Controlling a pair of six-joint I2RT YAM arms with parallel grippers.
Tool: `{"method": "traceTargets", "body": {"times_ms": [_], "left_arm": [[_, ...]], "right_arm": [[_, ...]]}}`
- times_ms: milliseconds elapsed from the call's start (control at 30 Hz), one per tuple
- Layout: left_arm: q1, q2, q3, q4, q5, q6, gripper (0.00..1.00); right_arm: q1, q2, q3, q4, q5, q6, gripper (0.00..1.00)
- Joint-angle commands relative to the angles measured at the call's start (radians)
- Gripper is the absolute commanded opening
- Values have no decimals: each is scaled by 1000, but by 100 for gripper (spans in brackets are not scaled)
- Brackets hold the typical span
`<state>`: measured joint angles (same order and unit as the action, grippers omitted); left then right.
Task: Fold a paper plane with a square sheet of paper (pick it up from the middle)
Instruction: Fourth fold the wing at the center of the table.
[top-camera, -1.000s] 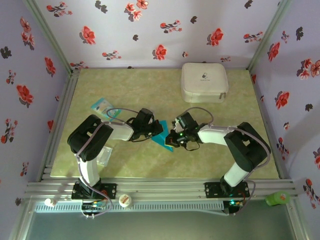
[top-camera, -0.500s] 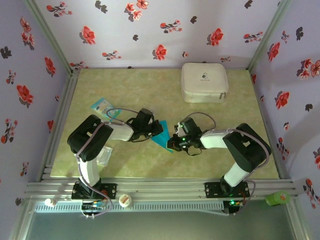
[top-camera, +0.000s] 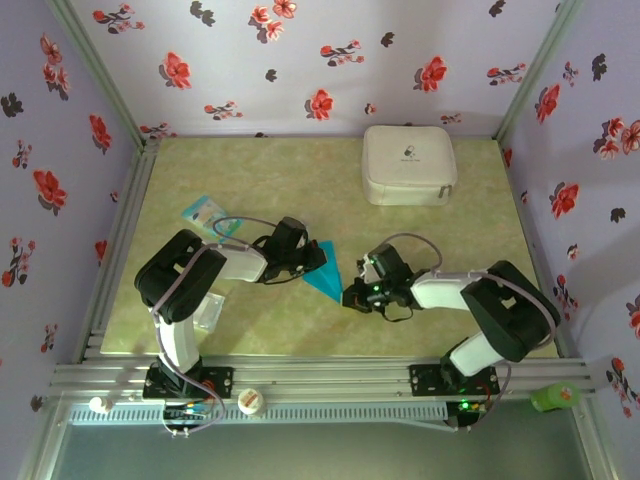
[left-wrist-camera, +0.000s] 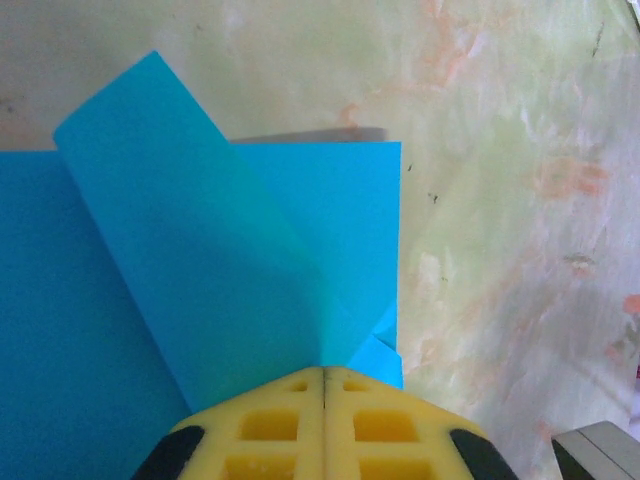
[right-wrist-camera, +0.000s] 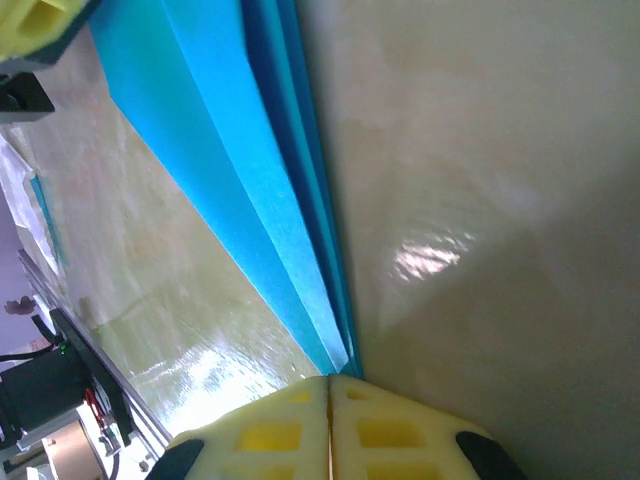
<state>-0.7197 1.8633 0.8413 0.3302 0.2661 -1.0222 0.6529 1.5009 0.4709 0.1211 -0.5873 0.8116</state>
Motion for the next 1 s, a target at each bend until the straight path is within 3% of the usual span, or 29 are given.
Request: {"method": "traceTargets", "body": {"times_ms": [0,167,267,700,967], "left_arm": [[11,8,-30,-67,-53,-7,0],[11,7,-26,-69,-50,-3,0],[11,7,-25,-72,-51,1,0],[7,3,-29,-65,-47,0,0],[8,5,-33,-55,-47,-1,0]], "right_arm": [[0,-35,-21,-142,27,-20,8],[1,-143,41,-224,36,-43,8],[-4,-175,69,-158,-8,-30,8],[-19,124,303,-77,32,18,8],[-35,235,334,-90,68,9,8]]}}
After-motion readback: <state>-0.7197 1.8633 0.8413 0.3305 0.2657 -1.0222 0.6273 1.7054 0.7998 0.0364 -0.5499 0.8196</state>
